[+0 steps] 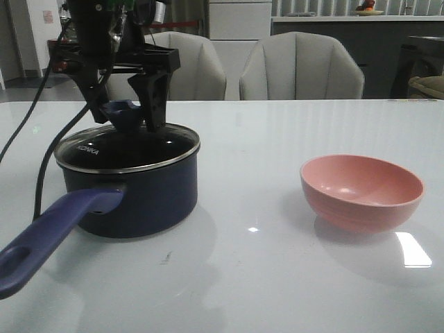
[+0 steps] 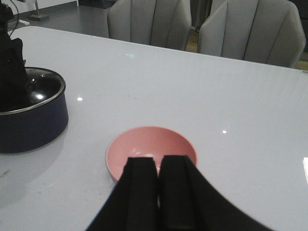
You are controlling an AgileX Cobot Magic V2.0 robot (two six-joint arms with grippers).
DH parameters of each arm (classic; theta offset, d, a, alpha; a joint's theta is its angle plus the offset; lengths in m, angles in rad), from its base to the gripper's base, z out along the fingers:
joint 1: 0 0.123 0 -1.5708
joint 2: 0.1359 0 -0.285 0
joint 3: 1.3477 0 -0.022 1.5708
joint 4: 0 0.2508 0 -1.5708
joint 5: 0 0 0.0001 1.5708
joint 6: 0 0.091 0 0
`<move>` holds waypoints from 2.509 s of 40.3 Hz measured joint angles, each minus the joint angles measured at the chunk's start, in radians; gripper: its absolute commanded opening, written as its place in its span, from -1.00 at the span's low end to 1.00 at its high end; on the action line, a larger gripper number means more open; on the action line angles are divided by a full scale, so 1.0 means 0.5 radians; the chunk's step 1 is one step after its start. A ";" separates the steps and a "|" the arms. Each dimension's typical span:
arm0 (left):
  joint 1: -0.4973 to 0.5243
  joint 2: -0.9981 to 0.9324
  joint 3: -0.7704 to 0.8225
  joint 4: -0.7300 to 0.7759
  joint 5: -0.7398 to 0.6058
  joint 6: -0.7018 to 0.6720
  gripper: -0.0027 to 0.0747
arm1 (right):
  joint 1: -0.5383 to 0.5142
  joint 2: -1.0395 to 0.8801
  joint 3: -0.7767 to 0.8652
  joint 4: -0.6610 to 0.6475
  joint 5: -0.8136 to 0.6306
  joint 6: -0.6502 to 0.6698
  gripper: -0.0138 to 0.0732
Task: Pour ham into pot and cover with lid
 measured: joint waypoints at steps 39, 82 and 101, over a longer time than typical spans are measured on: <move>0.021 -0.894 0.492 0.114 -0.263 -0.036 0.77 | 0.000 0.000 0.000 0.000 0.000 0.000 -0.31; 0.022 -3.780 2.750 0.115 -1.353 -0.078 0.24 | 0.000 0.000 0.000 0.000 0.000 0.000 -0.31; 0.022 -3.963 2.897 0.115 -1.378 -0.079 -0.59 | 0.000 0.000 0.000 0.000 0.000 0.000 -0.31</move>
